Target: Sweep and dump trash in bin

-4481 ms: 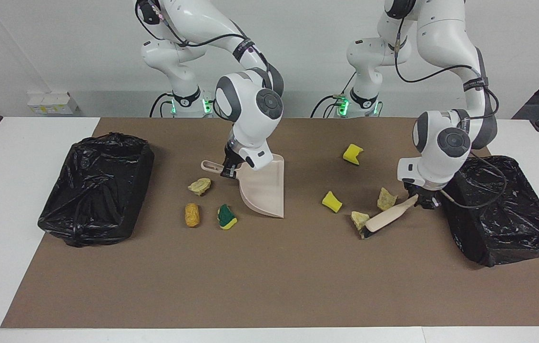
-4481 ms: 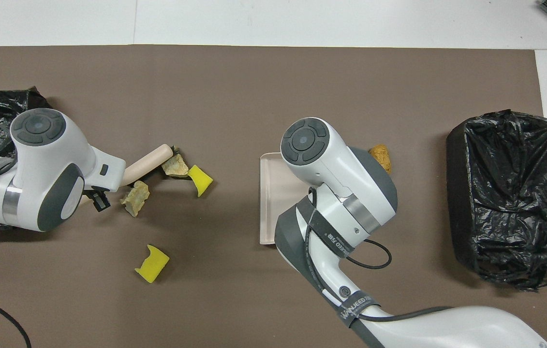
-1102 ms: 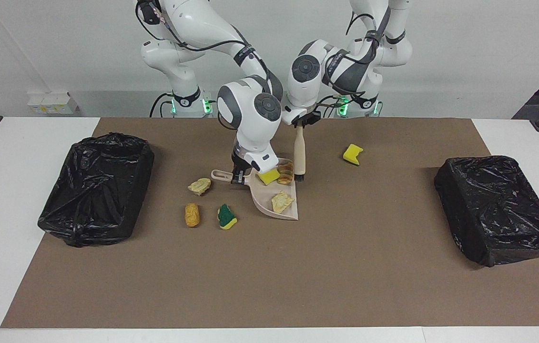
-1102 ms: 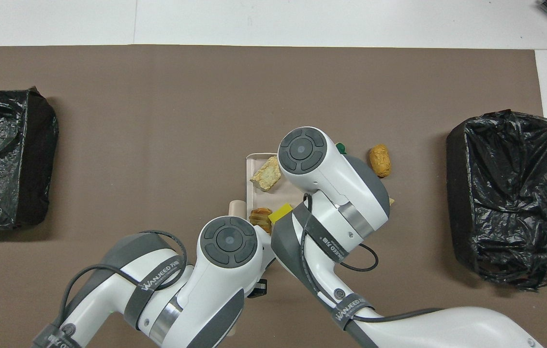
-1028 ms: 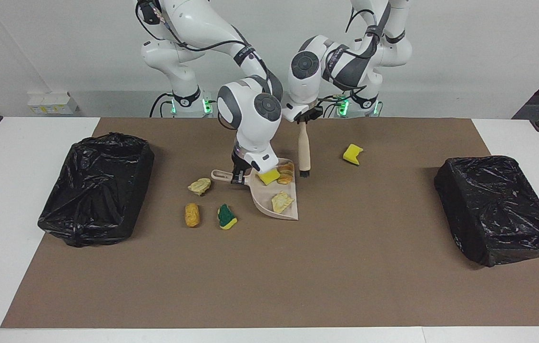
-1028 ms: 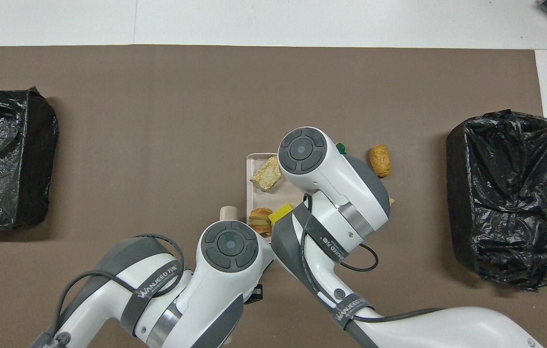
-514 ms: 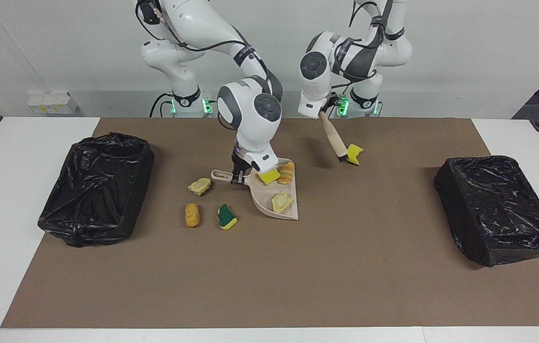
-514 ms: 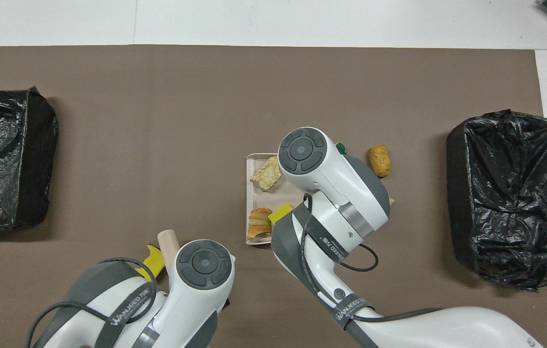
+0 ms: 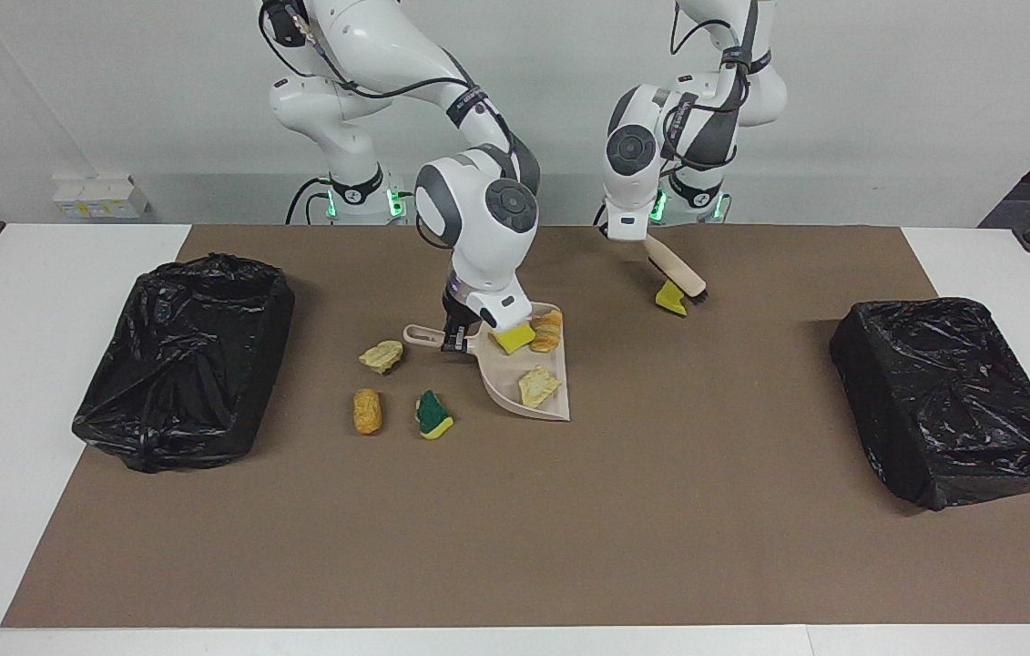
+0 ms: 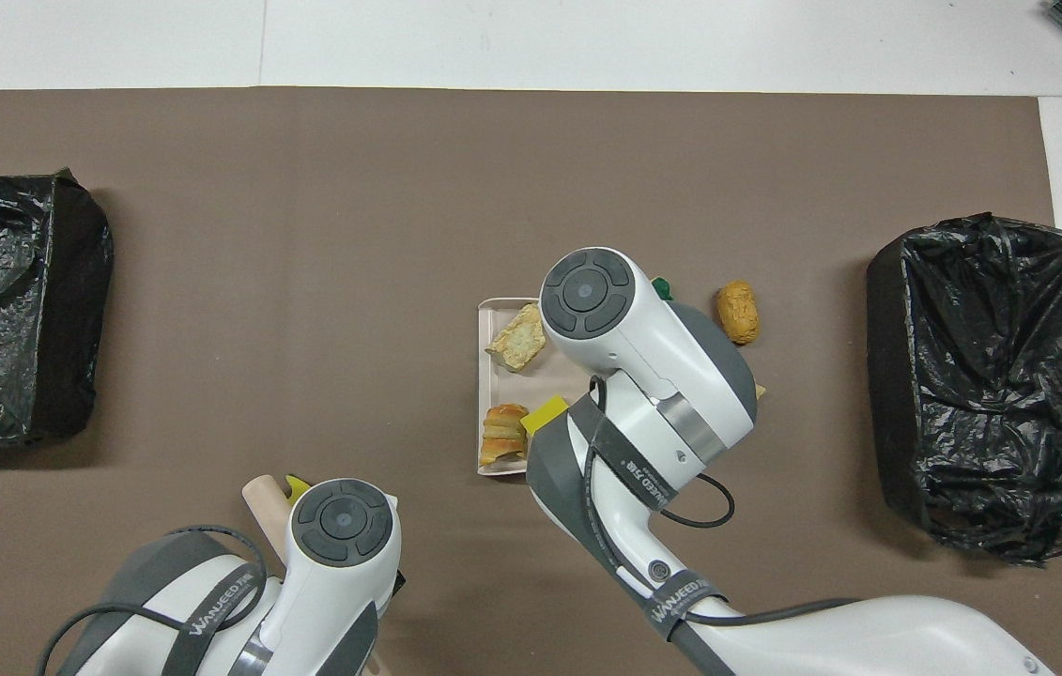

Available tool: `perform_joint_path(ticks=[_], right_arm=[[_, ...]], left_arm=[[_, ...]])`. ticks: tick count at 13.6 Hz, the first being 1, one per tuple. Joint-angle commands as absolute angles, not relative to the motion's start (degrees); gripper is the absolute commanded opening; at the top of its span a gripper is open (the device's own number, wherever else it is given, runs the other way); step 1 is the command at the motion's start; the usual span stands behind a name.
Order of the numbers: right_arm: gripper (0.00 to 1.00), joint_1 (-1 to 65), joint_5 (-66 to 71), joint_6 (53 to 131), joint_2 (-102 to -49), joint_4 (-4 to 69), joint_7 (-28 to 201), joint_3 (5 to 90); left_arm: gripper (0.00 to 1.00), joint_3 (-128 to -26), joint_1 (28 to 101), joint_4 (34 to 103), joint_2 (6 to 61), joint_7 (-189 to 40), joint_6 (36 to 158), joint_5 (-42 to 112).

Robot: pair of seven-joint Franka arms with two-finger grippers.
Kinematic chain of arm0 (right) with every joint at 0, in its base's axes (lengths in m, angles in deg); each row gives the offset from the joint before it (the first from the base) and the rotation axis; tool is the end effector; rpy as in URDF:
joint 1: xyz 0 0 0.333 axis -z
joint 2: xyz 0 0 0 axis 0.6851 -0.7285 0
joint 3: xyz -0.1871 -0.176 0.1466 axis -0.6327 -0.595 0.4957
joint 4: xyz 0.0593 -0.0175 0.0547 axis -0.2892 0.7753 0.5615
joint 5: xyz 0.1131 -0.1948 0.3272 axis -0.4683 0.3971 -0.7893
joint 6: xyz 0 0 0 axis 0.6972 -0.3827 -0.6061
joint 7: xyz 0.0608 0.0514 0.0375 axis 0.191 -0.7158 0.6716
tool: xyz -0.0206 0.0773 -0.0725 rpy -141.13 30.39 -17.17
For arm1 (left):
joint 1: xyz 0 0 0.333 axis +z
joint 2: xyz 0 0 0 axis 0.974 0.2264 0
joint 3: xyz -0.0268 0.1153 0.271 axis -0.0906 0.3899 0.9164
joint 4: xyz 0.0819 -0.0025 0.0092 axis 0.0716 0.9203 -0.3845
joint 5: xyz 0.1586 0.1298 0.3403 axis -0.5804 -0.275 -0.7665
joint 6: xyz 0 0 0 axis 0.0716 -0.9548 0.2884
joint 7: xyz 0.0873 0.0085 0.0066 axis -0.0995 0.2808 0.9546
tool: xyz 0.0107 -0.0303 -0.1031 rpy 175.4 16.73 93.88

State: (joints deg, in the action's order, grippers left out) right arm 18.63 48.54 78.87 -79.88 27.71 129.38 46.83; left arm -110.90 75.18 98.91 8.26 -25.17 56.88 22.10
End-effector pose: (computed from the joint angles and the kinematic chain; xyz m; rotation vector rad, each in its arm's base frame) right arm 0.5444 0.2976 0.3519 2.1199 2.0435 -0.3995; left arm 0.3054 -0.2615 0.3307 -2.6202 -0.7959 0.4795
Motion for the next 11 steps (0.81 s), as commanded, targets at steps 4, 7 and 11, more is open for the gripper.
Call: perform_joint_path(ticks=[4, 7, 11], right_arm=[[0.0, 19.2, 47.5, 80.4, -79.3, 29.0, 128.6, 47.2], [0.0, 19.2, 47.5, 80.3, -79.3, 29.0, 128.6, 47.2], [0.0, 19.2, 47.5, 80.4, -79.3, 29.0, 128.6, 47.2]], left_arm=[[0.0, -111.0, 78.7, 102.8, 5.7, -24.6, 57.7, 23.3], [0.0, -111.0, 79.9, 104.7, 6.4, -25.9, 63.3, 23.3], [0.0, -111.0, 81.8, 100.8, 12.7, -29.3, 73.6, 23.3]])
